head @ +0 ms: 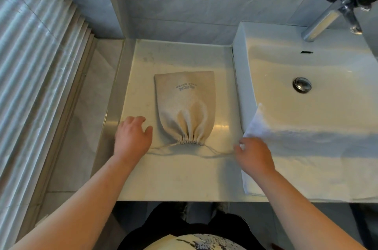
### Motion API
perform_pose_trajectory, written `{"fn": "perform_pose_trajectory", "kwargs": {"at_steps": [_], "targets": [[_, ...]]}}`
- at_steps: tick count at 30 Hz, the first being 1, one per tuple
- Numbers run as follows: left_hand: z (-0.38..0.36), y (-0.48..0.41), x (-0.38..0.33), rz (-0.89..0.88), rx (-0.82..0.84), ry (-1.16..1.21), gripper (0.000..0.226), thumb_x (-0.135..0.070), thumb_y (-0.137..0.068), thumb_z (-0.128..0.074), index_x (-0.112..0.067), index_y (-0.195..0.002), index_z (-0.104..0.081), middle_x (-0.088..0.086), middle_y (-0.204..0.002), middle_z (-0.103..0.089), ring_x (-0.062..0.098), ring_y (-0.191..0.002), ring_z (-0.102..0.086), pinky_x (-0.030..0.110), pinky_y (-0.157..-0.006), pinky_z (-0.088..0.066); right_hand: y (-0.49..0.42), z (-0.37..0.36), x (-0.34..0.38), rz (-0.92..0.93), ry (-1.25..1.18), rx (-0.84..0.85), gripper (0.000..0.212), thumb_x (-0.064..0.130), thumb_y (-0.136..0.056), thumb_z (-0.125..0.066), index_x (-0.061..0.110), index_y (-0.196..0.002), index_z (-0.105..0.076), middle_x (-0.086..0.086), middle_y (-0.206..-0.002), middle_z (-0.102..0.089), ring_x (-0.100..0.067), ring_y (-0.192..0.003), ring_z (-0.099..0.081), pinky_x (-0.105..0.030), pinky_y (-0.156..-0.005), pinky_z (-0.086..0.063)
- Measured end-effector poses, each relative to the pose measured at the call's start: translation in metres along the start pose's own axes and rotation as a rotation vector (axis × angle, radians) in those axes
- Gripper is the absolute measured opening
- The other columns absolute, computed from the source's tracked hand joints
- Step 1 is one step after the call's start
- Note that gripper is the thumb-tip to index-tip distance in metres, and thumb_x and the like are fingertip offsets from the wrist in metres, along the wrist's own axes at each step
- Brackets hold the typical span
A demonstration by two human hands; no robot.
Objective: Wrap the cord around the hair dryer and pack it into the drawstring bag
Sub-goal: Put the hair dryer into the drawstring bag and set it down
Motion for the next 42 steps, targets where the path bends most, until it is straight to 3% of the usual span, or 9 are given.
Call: {"fn": "perform_pose_trajectory", "kwargs": {"at_steps": [2, 5, 8, 12, 14, 19, 27, 35, 42], "targets": [[-0.012, -0.013, -0.016, 0.074, 0.147, 0.276, 0.038, -0.036, -0.09, -0.059, -0.007, -0.114, -0.065, 0.016, -0.111, -0.065, 0.035, -0.105, -0.058, 0.038, -0.089, -0.042, -0.005, 0.002, 0.029, 0.056, -0.178, -0.033, 0.037, 0.038, -0.089, -0.056, 0.012, -0.112, -0.069, -0.01, -0.116, -0.068, -0.03, -0.111, -0.06, -0.038, -0.093, -0.048], [-0.044, -0.026, -0.035, 0.332, 0.41, 0.769, 0.034, -0.042, -0.088, -0.06, -0.01, -0.075, -0.062, 0.013, -0.071, -0.058, 0.027, -0.07, -0.055, 0.038, -0.072, -0.046, -0.024, -0.006, 0.064, -0.071, -0.573, 0.114, 0.037, 0.043, -0.086, -0.059, 0.01, -0.098, -0.069, -0.006, -0.099, -0.069, -0.027, -0.101, -0.064, -0.042, -0.093, -0.05], [-0.066, -0.036, -0.043, 0.49, 0.454, 0.968, 0.042, -0.039, -0.081, -0.073, 0.001, -0.095, -0.068, 0.02, -0.092, -0.074, 0.033, -0.085, -0.071, 0.047, -0.085, -0.058, -0.043, -0.021, 0.087, -0.184, -0.799, 0.244, 0.043, 0.055, -0.08, -0.061, 0.014, -0.092, -0.059, 0.001, -0.086, -0.06, -0.024, -0.091, -0.06, -0.042, -0.086, -0.053], [-0.082, -0.041, -0.049, 0.576, 0.493, 1.086, 0.06, -0.039, -0.063, -0.088, -0.002, -0.106, -0.069, 0.012, -0.094, -0.077, 0.029, -0.088, -0.074, 0.046, -0.087, -0.058, -0.061, -0.044, 0.096, -0.353, -0.974, 0.335, 0.083, 0.065, -0.065, -0.073, 0.009, -0.123, -0.053, -0.003, -0.118, -0.064, -0.025, -0.104, -0.062, -0.035, -0.086, -0.052], [-0.088, -0.044, -0.055, 0.59, 0.542, 1.131, 0.056, -0.033, -0.066, -0.087, -0.003, -0.109, -0.069, 0.012, -0.097, -0.077, 0.028, -0.09, -0.074, 0.044, -0.087, -0.058, -0.066, -0.047, 0.096, -0.38, -1.025, 0.348, 0.081, 0.061, -0.065, -0.077, 0.009, -0.123, -0.054, -0.005, -0.117, -0.066, -0.025, -0.102, -0.063, -0.033, -0.079, -0.051], [-0.092, -0.042, -0.073, 0.584, 0.708, 1.175, 0.045, -0.03, -0.074, -0.082, -0.007, -0.11, -0.07, 0.011, -0.101, -0.077, 0.027, -0.094, -0.073, 0.043, -0.09, -0.056, -0.066, -0.058, 0.092, -0.413, -1.152, 0.361, 0.082, 0.055, -0.058, -0.082, 0.014, -0.123, -0.054, -0.008, -0.112, -0.069, -0.028, -0.098, -0.066, -0.045, -0.091, -0.055], [-0.076, -0.03, -0.084, 0.573, 0.618, 1.273, 0.05, -0.014, -0.075, -0.081, -0.017, -0.12, -0.058, 0.013, -0.103, -0.075, 0.03, -0.087, -0.074, 0.044, -0.067, -0.06, -0.054, -0.053, 0.09, -0.363, -1.35, 0.342, 0.052, 0.033, -0.074, -0.08, 0.015, -0.117, -0.058, -0.01, -0.108, -0.072, -0.03, -0.098, -0.069, -0.05, -0.087, -0.057], [-0.053, -0.013, -0.096, 0.474, 0.523, 1.498, 0.047, -0.01, -0.081, -0.074, -0.011, -0.125, -0.058, 0.017, -0.108, -0.074, 0.035, -0.096, -0.072, 0.052, -0.08, -0.058, -0.031, -0.025, 0.087, -0.361, -1.459, 0.223, 0.043, 0.034, -0.078, -0.077, 0.014, -0.112, -0.059, -0.01, -0.1, -0.074, -0.028, -0.087, -0.072, -0.043, -0.073, -0.06], [-0.014, 0.009, -0.129, 0.401, 0.361, 1.63, 0.042, -0.007, -0.085, -0.07, -0.013, -0.125, -0.057, 0.012, -0.111, -0.073, 0.029, -0.098, -0.072, 0.048, -0.089, -0.056, -0.003, 0.007, 0.097, -0.236, -1.591, 0.236, 0.056, 0.048, -0.067, -0.075, 0.014, -0.111, -0.069, -0.009, -0.102, -0.076, -0.026, -0.098, -0.071, -0.041, -0.086, -0.056]]}}
Point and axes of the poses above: each hand's wrist, its own y-axis away from the middle knuckle, its own z-axis out of the back of the hand, x = y × z, the point moved 7 cm from there along -y, towards the middle knuckle
